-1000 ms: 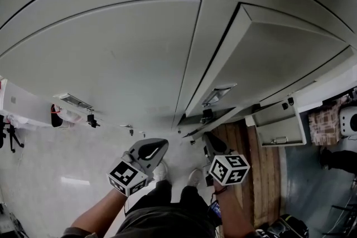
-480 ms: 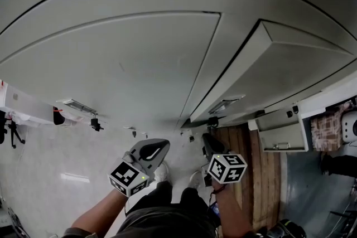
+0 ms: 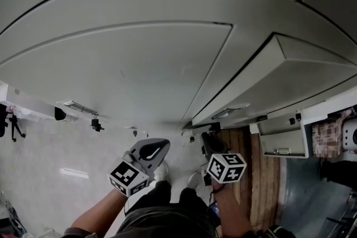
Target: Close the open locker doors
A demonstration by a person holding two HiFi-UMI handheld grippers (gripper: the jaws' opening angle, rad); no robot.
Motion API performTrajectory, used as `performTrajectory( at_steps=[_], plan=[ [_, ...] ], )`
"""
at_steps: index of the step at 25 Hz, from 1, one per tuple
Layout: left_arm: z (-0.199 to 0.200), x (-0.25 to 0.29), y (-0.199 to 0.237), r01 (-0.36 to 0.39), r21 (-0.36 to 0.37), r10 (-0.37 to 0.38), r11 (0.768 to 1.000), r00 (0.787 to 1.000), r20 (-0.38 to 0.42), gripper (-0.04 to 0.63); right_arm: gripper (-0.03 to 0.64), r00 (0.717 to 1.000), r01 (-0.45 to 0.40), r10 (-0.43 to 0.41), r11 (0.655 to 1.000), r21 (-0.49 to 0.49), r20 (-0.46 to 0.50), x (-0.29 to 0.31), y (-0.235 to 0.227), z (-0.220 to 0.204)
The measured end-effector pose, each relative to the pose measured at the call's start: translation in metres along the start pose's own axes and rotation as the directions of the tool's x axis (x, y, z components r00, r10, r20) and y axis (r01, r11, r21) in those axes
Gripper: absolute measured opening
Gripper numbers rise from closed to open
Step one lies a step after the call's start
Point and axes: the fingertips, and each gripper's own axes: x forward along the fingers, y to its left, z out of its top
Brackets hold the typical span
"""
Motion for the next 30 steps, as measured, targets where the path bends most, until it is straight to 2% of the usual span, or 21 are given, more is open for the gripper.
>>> performTrajectory(
  at_steps=[30],
  plan=[
    [0.007,-0.006,0.015,-0.073,-0.016,0.073,0.997,0.997,0.018,0.009,0.031,0.998,-0.056,0.055,0.997,-0.045,-0.028,0.024,0.007,0.016]
  ],
)
